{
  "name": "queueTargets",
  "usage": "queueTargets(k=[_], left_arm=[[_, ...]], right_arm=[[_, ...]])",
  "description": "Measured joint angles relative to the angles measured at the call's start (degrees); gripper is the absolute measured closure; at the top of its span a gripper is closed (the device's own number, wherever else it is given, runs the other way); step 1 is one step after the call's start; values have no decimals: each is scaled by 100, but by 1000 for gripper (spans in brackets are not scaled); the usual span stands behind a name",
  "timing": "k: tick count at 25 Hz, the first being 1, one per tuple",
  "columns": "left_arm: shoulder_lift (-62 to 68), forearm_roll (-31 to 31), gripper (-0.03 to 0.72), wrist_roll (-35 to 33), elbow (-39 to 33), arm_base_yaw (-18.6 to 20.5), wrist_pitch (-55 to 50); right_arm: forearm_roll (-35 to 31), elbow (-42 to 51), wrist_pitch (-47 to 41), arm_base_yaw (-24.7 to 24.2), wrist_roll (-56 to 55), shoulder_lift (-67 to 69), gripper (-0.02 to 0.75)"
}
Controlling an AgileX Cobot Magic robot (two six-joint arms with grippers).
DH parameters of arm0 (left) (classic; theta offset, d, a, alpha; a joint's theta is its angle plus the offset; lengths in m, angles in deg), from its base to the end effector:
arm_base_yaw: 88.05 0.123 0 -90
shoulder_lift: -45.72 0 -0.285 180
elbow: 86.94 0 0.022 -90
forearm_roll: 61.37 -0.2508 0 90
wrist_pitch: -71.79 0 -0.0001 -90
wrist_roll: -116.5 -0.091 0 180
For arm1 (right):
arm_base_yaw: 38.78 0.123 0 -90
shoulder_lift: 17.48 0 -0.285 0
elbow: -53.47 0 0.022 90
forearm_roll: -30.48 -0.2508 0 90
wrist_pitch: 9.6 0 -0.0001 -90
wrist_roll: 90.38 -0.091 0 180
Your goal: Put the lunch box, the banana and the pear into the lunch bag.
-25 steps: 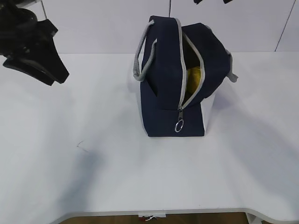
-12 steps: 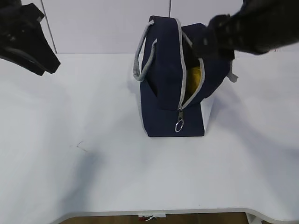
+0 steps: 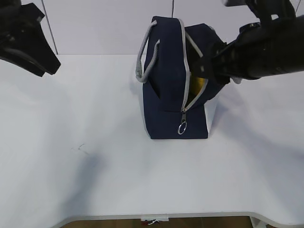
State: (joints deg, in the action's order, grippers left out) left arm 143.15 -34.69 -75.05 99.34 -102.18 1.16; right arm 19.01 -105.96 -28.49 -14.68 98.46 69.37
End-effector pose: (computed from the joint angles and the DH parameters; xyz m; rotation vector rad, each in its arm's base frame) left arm 0.2976 -0.1147 0.3452 0.4986 2.7191 -0.6625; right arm 0.2748 0.1294 0.3001 -0.4599 2.1677 0.3250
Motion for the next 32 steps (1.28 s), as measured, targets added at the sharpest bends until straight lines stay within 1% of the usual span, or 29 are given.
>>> queueTargets(k=[3,5,7,11,16,20,25,27,32], left_arm=[[-58,-13,444,0,0,0,0],[-81,-25,444,0,0,0,-10],[-85,-34,444,0,0,0,-10],[-85,-34,444,0,0,0,-10],[-85,-47,444,0,0,0,-10],[-85,-47,444,0,0,0,-10],[-85,-47,444,0,0,0,-10],[-85,-47,444,0,0,0,-10],[-85,-47,444,0,0,0,-10]], right_arm=[[-10,368,643,0,80,0,250],[62,579,880,0,264,0,250],[245,689,1048,0,509,0,250],[814,822,1338,0,745,0,250],[973,1190,2239,58,772,0,250],[987,1798,3459,282,508,0,250],[987,2607,4920,320,51,24,250],[987,2788,5214,320,-65,128,250],[987,2895,5405,320,-641,522,250]])
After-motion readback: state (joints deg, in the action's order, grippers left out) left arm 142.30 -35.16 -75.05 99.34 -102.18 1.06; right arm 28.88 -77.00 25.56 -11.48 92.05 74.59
